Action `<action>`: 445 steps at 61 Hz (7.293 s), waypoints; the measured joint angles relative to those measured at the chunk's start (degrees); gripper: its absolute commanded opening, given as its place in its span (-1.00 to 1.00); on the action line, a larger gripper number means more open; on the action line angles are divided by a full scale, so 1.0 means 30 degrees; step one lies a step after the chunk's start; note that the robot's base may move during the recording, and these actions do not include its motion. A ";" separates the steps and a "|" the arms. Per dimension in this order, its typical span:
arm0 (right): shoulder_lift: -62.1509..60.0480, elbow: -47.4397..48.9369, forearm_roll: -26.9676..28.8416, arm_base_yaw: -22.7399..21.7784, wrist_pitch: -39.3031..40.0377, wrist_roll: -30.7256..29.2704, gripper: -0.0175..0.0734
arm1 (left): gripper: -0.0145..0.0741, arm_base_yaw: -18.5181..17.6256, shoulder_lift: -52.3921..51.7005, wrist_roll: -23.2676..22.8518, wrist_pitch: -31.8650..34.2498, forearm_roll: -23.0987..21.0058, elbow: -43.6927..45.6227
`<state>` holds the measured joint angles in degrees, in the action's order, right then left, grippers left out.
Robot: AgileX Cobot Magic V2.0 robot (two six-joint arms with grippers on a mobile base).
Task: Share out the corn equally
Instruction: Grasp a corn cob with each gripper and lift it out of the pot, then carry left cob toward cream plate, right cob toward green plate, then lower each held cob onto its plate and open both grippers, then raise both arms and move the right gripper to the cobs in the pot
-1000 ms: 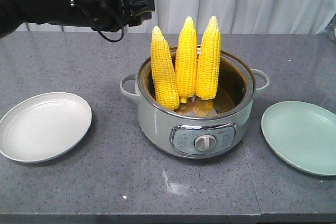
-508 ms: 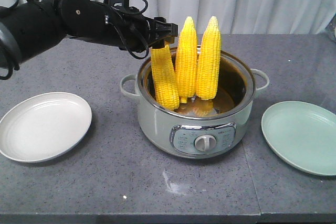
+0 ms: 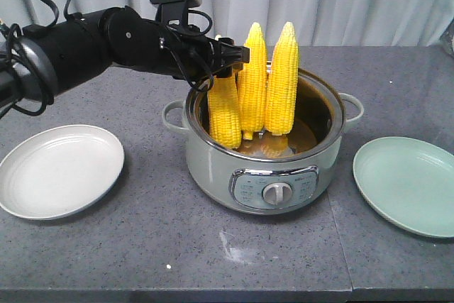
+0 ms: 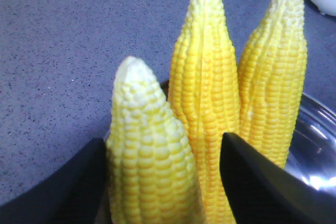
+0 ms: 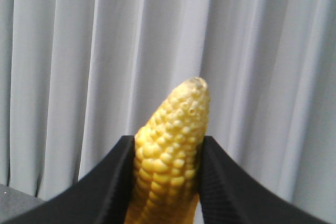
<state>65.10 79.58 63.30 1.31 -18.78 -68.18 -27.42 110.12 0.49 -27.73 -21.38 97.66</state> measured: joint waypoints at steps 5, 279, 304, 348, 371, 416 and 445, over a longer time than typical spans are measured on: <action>0.0000 0.0000 0.0000 0.0000 0.0000 0.0000 -0.63 | 0.35 0.0000 0.0086 0.0000 0.0016 0.0000 0.0000; 0.8860 0.0919 -1.7025 -0.4312 -1.3273 1.7586 0.63 | 0.41 0.4926 -0.0929 -0.3888 -1.4246 1.1763 0.0125; 0.8554 0.0919 -1.6755 -0.4312 -1.3091 1.7586 0.63 | 0.44 0.4926 -0.0929 -0.3952 -1.4385 1.1763 0.0125; 0.3851 0.0919 -0.4244 -0.4312 -1.1546 0.8096 0.63 | 0.41 0.4926 -0.6837 0.1018 -0.9385 0.1392 0.0125; 0.7907 0.0919 -0.1448 -0.0615 -0.7782 0.5100 0.63 | 0.41 0.4907 -0.5653 0.4921 -0.7145 -0.4290 0.0125; 1.1904 0.0919 -0.1977 0.1333 -0.3188 0.4141 0.63 | 0.41 0.4907 -0.4978 0.5004 -0.7177 -0.4165 0.0125; 1.2631 0.0919 -0.1534 0.1757 -0.2839 0.3551 0.63 | 0.41 0.4907 -0.4978 0.5004 -0.7177 -0.4165 0.0125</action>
<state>102.99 82.33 58.70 6.58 -27.30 -57.53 -12.70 95.18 15.51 -49.26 -33.87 98.04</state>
